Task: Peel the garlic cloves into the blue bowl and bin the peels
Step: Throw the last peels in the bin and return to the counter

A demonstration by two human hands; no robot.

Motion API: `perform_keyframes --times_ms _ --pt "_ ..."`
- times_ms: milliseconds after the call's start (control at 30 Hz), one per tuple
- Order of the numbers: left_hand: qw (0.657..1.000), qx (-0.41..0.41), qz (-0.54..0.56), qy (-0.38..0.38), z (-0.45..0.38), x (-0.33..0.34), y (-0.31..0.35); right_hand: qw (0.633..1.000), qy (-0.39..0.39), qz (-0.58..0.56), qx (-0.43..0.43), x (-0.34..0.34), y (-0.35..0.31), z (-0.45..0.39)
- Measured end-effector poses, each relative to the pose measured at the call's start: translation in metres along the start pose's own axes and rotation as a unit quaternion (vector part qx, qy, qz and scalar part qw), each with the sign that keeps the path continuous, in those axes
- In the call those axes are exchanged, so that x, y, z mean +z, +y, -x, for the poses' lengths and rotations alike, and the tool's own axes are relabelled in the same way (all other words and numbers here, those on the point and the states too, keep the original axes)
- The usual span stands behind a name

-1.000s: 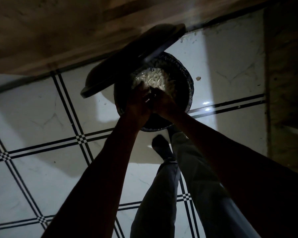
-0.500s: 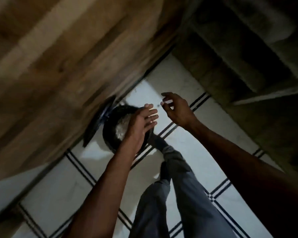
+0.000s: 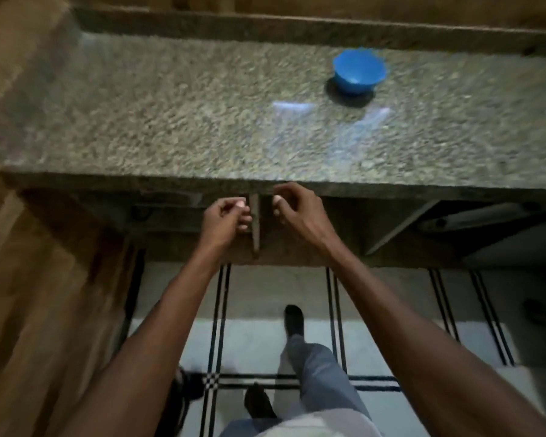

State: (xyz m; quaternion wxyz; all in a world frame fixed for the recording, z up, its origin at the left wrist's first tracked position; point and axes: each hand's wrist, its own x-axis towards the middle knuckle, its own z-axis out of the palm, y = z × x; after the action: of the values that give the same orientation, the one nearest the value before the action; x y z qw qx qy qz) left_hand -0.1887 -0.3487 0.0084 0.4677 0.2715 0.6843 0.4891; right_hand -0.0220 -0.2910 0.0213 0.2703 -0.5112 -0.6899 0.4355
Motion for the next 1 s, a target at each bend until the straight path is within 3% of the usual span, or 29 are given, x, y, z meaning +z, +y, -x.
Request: perform_keyframes --times_ms 167,567,800,1000 --pt "0.994 0.034 -0.050 -0.090 -0.041 0.093 0.052 0.997 0.062 -0.005 0.047 -0.101 0.036 -0.023" --pt "0.984 0.031 -0.160 -0.069 -0.169 0.246 0.090 0.992 0.055 0.068 0.092 -0.246 0.131 -0.166" --pt "0.979 0.027 -0.199 -0.045 -0.208 0.286 0.096 0.976 0.046 0.206 0.053 -0.278 0.165 -0.261" --pt "0.974 0.030 -0.219 -0.041 -0.242 0.292 0.103 0.960 -0.020 0.275 0.037 -0.257 0.186 -0.276"
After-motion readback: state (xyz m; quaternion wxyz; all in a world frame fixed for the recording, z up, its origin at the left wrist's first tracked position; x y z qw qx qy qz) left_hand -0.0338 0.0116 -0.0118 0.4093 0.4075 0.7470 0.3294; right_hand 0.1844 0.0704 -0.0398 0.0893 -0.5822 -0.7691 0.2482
